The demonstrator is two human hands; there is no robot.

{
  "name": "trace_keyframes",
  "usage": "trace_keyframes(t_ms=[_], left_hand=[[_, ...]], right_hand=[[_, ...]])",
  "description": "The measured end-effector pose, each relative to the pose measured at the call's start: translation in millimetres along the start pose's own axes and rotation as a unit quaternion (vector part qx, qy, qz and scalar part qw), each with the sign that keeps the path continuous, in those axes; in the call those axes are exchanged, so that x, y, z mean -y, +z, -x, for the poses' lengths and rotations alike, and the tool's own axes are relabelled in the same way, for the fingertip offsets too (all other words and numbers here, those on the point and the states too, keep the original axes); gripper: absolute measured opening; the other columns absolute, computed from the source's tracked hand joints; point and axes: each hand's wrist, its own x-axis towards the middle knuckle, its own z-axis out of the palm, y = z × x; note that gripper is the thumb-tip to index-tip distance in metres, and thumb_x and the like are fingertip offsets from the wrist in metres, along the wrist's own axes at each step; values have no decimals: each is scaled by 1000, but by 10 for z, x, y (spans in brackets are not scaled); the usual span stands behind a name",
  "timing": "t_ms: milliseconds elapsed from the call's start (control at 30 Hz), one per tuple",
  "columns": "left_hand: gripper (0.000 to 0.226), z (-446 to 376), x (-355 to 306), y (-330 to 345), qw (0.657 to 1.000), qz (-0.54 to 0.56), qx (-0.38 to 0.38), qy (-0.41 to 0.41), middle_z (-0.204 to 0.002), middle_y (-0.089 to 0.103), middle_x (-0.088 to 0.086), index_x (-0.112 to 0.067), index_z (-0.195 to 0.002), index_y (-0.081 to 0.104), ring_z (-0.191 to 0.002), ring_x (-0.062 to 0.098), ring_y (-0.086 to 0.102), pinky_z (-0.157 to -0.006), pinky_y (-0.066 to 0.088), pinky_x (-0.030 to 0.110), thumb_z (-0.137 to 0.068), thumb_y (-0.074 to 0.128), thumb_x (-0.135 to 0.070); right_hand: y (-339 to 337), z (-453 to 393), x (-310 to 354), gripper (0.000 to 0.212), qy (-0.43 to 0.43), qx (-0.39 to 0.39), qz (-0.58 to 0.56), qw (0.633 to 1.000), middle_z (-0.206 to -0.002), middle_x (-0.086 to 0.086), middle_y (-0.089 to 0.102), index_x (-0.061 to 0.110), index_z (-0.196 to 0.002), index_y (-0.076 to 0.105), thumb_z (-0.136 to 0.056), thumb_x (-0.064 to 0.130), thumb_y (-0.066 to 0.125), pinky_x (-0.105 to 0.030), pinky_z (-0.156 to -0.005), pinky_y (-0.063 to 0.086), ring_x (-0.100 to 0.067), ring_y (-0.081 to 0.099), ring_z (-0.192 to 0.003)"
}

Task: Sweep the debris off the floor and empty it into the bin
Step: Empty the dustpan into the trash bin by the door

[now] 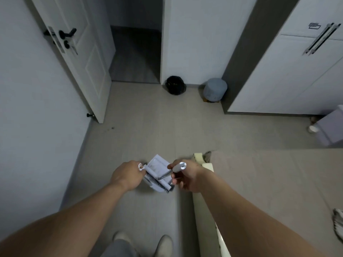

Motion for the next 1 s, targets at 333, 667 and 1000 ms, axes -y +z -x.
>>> trace_keyframes(t_ms=[333, 667, 1000], left_hand=[[28, -2385, -411, -895, 997, -5, 30, 71, -78, 70, 2, -18, -66, 55, -80, 29, 66, -59, 42, 31, -89, 53, -35], [30, -4359, -1126, -1914, 985, -71, 52, 148, -74, 70, 1, -19, -65, 55, -77, 27, 67, -61, 46, 30, -88, 51, -37], [33, -6262, -2063, -2315, 988, -68, 44, 131, -59, 57, 0, -15, -63, 48, -61, 23, 56, -52, 36, 31, -86, 56, -38]], right_hand=[[-234, -1075, 1843, 13, -17, -69, -66, 995, -64, -5, 57, 19, -91, 66, -81, 17, 58, -19, -49, 31, -18, 52, -50], [-651, -1767, 3433, 10, -5, -124, -182, 975, -63, -7, 62, 12, -84, 62, -86, 21, 60, -20, -47, 33, -18, 55, -51], [-1840, -2944, 5076, 15, 45, -43, -220, 974, -78, -10, 66, 8, -85, 59, -88, 13, 46, -16, -38, 35, -13, 56, -50]])
